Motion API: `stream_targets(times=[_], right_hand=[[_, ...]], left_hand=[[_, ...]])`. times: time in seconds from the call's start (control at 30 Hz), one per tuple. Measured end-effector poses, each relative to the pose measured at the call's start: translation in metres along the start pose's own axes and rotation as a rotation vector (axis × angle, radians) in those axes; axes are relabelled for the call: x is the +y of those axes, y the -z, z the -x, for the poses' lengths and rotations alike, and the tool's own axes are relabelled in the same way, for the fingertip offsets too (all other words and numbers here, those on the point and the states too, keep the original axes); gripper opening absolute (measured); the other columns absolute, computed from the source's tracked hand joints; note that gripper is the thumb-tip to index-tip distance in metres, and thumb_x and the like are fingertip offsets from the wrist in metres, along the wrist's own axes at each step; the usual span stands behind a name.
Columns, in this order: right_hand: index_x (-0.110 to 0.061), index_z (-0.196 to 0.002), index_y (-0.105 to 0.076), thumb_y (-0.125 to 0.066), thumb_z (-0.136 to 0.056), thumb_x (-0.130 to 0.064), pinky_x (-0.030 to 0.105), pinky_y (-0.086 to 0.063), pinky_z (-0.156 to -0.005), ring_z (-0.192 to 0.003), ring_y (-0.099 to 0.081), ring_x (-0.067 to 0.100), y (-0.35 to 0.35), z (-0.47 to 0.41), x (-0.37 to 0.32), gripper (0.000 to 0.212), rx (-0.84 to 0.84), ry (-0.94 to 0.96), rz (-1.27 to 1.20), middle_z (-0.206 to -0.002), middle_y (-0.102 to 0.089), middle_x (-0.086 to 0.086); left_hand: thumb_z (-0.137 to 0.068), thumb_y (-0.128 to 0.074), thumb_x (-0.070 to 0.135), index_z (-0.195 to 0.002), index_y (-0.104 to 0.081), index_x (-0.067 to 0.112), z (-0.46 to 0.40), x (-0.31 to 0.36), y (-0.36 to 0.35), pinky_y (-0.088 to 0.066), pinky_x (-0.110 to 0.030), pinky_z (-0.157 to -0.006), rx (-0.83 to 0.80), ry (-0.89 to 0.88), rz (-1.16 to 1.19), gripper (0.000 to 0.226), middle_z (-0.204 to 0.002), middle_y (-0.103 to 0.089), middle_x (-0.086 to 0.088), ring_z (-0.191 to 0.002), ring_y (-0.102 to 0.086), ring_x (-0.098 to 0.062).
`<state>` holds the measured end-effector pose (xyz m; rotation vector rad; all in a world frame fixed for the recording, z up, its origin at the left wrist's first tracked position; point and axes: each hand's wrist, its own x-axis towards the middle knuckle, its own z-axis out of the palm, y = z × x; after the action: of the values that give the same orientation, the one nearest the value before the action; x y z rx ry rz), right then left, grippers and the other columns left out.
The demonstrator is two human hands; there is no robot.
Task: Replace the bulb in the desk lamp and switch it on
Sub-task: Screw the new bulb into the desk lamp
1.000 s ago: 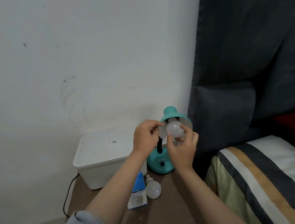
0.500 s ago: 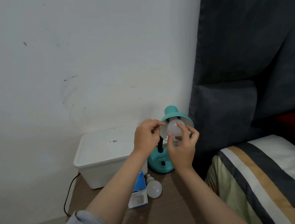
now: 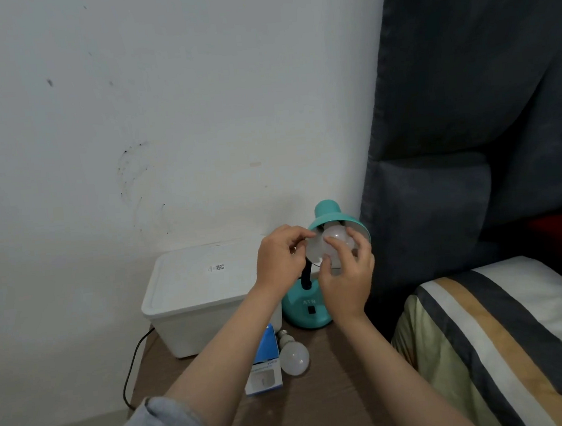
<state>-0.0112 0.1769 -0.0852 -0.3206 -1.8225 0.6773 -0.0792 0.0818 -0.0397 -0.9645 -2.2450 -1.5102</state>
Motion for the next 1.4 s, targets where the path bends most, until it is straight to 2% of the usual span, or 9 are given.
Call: stream_targets(times=[0.2,0.3,0.43,0.6,0.83,1.03,1.17,1.27,1.4], right_hand=[[-0.01,-0.12,-0.059,-0.072,-0.078,-0.008,0.042,-0.053,-0.089,-0.115,-0.051,0.025,0.0025,-0.005,-0.0017,0.044,0.009,-0.024,-0.073,-0.123,-0.048,0.014],[-0.013,-0.122,-0.058,-0.074,-0.077,-0.011,0.037,-0.055,-0.083,-0.11,-0.052,0.021,0.0039,-0.009,-0.0052,0.047,0.009,-0.067,-0.115,-0.12,-0.046,0.012],[-0.01,-0.124,-0.055,-0.073,-0.076,-0.009,0.029,-0.053,-0.086,-0.11,-0.052,0.022,0.0052,-0.0075,-0.0044,0.051,-0.002,-0.047,-0.132,-0.12,-0.044,0.015],[-0.007,-0.117,-0.054,-0.077,-0.073,-0.013,0.033,-0.057,-0.07,-0.09,-0.055,0.017,0.0058,-0.0052,-0.0019,0.05,-0.015,-0.134,-0.133,-0.11,-0.045,0.009],[-0.014,-0.125,-0.057,-0.072,-0.08,-0.014,0.037,-0.056,-0.082,-0.114,-0.048,0.02,0.0027,-0.0038,0.0008,0.047,-0.019,-0.072,-0.113,-0.124,-0.041,0.014],[-0.014,-0.122,-0.056,-0.076,-0.077,-0.016,0.022,-0.056,-0.068,-0.085,-0.057,0.018,0.007,-0.0053,0.0002,0.05,-0.019,-0.107,-0.14,-0.111,-0.045,0.01],[-0.011,-0.123,-0.054,-0.074,-0.079,-0.016,0.024,-0.055,-0.075,-0.095,-0.051,0.015,0.0054,-0.0042,-0.0026,0.049,0.01,-0.12,-0.124,-0.119,-0.04,0.016],[-0.016,-0.127,-0.055,-0.072,-0.08,-0.013,0.026,-0.054,-0.082,-0.106,-0.049,0.015,0.0061,-0.0022,-0.0006,0.05,-0.007,-0.102,-0.127,-0.127,-0.037,0.017],[-0.013,-0.124,-0.055,-0.075,-0.076,-0.008,0.024,-0.053,-0.079,-0.097,-0.053,0.016,0.0086,-0.0013,0.0002,0.053,-0.017,-0.125,-0.137,-0.117,-0.044,0.013]], left_hand=[[-0.08,-0.06,-0.002,-0.09,-0.073,0.022,0.0006,-0.0008,0.001,-0.057,-0.044,-0.074,-0.003,0.005,0.008,0.029,-0.084,-0.069,-0.007,-0.075,-0.067,-0.021],[-0.08,-0.059,-0.001,-0.089,-0.072,0.022,-0.0001,-0.0007,0.0007,-0.057,-0.045,-0.074,0.001,0.002,0.008,0.028,-0.084,-0.069,-0.007,-0.076,-0.067,-0.021],[-0.08,-0.059,-0.001,-0.089,-0.073,0.022,-0.0008,-0.0006,0.0007,-0.057,-0.045,-0.074,0.002,0.007,0.013,0.029,-0.084,-0.069,-0.006,-0.076,-0.066,-0.02],[-0.08,-0.06,-0.001,-0.089,-0.073,0.022,-0.0006,0.0003,0.0007,-0.057,-0.044,-0.074,-0.004,0.012,0.009,0.028,-0.085,-0.068,-0.007,-0.075,-0.066,-0.02],[-0.08,-0.059,-0.001,-0.088,-0.072,0.024,-0.0007,0.0013,0.002,-0.057,-0.045,-0.074,-0.003,0.016,0.01,0.029,-0.085,-0.069,-0.007,-0.075,-0.067,-0.021],[-0.081,-0.06,-0.001,-0.088,-0.073,0.023,-0.0006,0.0023,0.0015,-0.057,-0.045,-0.074,0.004,0.015,0.01,0.028,-0.084,-0.069,-0.007,-0.075,-0.066,-0.021],[-0.08,-0.06,-0.001,-0.088,-0.073,0.021,0.0001,0.0029,0.0,-0.057,-0.044,-0.073,0.0,0.011,0.004,0.027,-0.084,-0.069,-0.006,-0.074,-0.066,-0.021],[-0.08,-0.06,0.0,-0.087,-0.073,0.023,0.0002,0.0018,0.0009,-0.056,-0.045,-0.073,0.008,0.027,0.019,0.027,-0.084,-0.069,-0.007,-0.074,-0.067,-0.022],[-0.081,-0.06,0.0,-0.088,-0.073,0.022,-0.0003,0.001,0.001,-0.057,-0.044,-0.074,0.001,0.035,0.017,0.027,-0.085,-0.07,-0.007,-0.075,-0.067,-0.022]])
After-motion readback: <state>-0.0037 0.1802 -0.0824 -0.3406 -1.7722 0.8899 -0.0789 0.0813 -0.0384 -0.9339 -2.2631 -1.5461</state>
